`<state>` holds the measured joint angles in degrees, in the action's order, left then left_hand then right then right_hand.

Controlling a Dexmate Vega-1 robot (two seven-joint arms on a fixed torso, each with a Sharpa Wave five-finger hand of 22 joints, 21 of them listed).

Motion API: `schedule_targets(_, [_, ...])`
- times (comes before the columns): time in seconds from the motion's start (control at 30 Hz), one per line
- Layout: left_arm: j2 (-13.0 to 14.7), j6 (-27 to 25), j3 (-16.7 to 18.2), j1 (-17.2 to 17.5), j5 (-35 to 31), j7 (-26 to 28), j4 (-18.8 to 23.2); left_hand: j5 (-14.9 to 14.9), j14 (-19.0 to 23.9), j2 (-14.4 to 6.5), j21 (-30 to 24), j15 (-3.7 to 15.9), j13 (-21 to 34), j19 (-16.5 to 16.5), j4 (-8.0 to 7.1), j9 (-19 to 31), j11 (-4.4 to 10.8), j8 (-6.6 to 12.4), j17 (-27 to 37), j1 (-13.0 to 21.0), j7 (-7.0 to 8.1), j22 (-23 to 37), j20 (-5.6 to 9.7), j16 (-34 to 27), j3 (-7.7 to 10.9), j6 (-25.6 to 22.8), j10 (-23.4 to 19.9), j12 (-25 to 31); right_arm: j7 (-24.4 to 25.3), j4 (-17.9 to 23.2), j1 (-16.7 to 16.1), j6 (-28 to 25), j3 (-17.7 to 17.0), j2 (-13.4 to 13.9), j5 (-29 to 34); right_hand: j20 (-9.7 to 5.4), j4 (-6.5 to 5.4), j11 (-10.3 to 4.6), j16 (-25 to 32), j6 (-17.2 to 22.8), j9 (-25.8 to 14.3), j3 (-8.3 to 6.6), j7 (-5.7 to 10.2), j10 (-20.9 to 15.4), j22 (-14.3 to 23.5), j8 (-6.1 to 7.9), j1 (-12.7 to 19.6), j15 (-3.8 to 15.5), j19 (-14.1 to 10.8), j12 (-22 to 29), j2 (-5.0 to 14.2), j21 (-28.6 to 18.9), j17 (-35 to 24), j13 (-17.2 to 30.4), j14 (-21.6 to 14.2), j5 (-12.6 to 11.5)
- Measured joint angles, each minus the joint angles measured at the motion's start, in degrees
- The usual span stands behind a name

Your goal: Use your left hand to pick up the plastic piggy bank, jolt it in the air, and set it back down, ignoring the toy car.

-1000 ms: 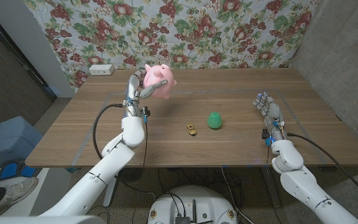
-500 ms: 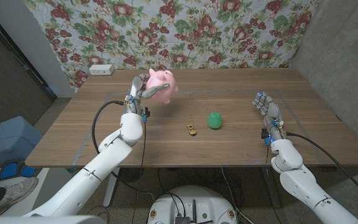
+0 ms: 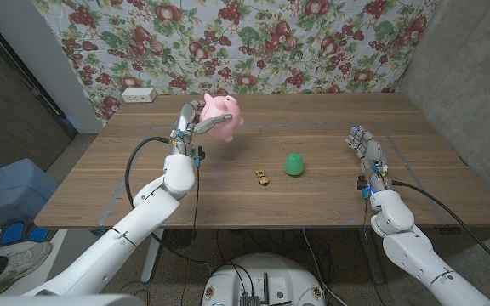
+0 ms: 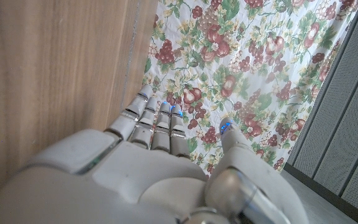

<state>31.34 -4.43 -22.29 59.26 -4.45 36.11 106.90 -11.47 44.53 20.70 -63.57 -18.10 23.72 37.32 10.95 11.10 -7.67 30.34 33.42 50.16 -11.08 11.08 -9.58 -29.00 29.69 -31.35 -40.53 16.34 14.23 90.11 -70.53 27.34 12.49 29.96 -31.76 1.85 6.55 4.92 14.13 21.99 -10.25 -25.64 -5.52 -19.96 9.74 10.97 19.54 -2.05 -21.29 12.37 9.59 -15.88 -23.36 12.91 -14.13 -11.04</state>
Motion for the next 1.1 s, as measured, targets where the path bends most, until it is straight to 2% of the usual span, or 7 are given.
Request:
schedule_targets(0.2, [-0.63, 5.86, -0.03, 0.00, -1.33, 3.59, -1.60, 0.00, 0.00, 0.00, -0.01, 0.00, 0.24, -0.09, 0.00, 0.00, 0.00, 0.00, 0.14, 0.00, 0.00, -0.05, 0.09, 0.16, 0.00, 0.00, 0.00, -0.25, 0.11, 0.09, -0.02, 0.00, -0.03, 0.00, 0.08, 0.20, 0.00, 0.00, 0.00, 0.00, 0.00, 0.00, 0.00, 0.00, 0.00, 0.00, 0.00, 0.00, -0.20, 0.00, 0.00, 0.22, 0.00, 0.00, 0.00, 0.00])
schedule_targets(0.27, [-1.85, 7.94, -0.03, -0.05, -1.84, 4.78, -4.03, 0.00, 0.01, 0.00, -0.01, 0.00, 0.24, -0.10, 0.00, 0.00, 0.00, 0.00, 0.14, 0.00, 0.00, -0.05, 0.10, 0.16, 0.00, 0.00, 0.00, -0.26, 0.21, 0.11, -0.01, 0.00, -0.03, -0.02, 0.21, 0.20, 0.00, 0.00, 0.00, 0.00, 0.00, 0.00, 0.00, 0.00, 0.00, 0.00, 0.00, 0.00, -0.20, 0.00, 0.00, 0.22, 0.00, 0.00, 0.00, 0.00])
schedule_targets(0.43, [-3.32, 13.37, 0.19, -0.26, -3.30, 8.06, -6.97, 0.00, 0.00, 0.00, -0.02, 0.00, 0.24, -0.17, 0.00, 0.00, 0.00, 0.00, 0.16, 0.00, 0.00, -0.12, 0.17, 0.18, 0.00, 0.00, 0.00, -0.38, 0.31, 0.11, 0.23, -0.11, 0.06, -0.09, 0.41, 0.20, 0.00, 0.00, 0.00, 0.23, 0.00, 0.00, 0.23, 0.00, 0.00, 0.00, 0.00, 0.00, -0.20, 0.00, 0.00, 0.22, -0.01, 0.00, 0.00, 0.00])
schedule_targets(0.67, [-4.66, 20.33, 0.51, -0.56, -5.57, 11.95, -9.61, 0.00, 0.22, 0.00, -0.51, 0.22, 0.32, -0.17, 0.00, 0.00, 0.31, 0.00, 0.24, 0.00, 0.00, -0.33, 0.17, 0.44, 0.00, 0.00, -0.30, -0.84, 0.47, 0.12, 0.60, -0.34, 0.33, -0.26, 0.55, 0.20, 0.24, 0.00, 0.00, 0.32, 0.00, -0.24, 0.32, 0.00, 0.00, 0.00, 0.00, 0.00, -0.20, 0.00, 0.00, 0.22, 0.03, 0.00, 0.00, 0.00])
schedule_targets(0.7, [-4.66, 21.04, 0.51, -0.56, -5.82, 12.37, -9.61, 0.00, 0.22, 0.00, -0.55, 0.22, 0.32, -0.17, 0.00, 0.00, 0.31, 0.00, 0.25, 0.00, 0.00, -0.34, 0.17, 0.45, 0.00, 0.00, -0.30, -0.87, 0.47, 0.12, 0.63, -0.34, 0.35, -0.27, 0.55, 0.20, 0.24, 0.00, 0.00, 0.32, 0.00, -0.24, 0.32, 0.00, 0.00, 0.00, 0.00, 0.00, -0.20, 0.00, 0.00, 0.42, 0.16, 0.00, 0.00, 0.00])
schedule_targets(0.77, [-6.05, 22.85, 0.99, -0.90, -6.46, 13.33, -12.25, 0.00, 0.22, 0.00, -0.59, 0.22, 0.33, -0.17, 0.00, 0.00, 0.31, 0.00, 0.25, 0.00, 0.00, -0.33, 0.17, 0.45, 0.00, 0.00, -0.31, -0.87, 0.60, 0.12, 0.70, -0.52, 0.39, -0.30, 0.74, 0.20, 0.24, 0.00, 0.00, 0.32, 0.00, -0.24, 0.32, 0.00, 0.00, 0.00, 0.00, 0.00, -0.20, 0.00, 0.00, 0.63, 0.25, 0.00, 0.00, 0.00])
schedule_targets(1.1, [-7.91, 28.88, 1.86, -1.48, -8.82, 16.40, -15.86, 0.00, 0.31, 0.00, -0.67, 0.31, 0.71, -0.17, 0.00, 0.00, 0.32, 0.00, 0.42, 0.00, 0.00, -0.33, 0.17, 0.66, 0.00, 0.00, -0.31, -1.04, 1.06, 0.14, 1.09, -0.84, 0.70, -0.52, 1.19, 0.20, 0.24, 0.00, 0.00, 0.32, 0.00, -0.24, 0.32, 0.00, 0.00, 0.00, 0.00, 0.00, -0.20, 0.00, 0.00, 0.63, 0.25, 0.00, 0.00, 0.00])
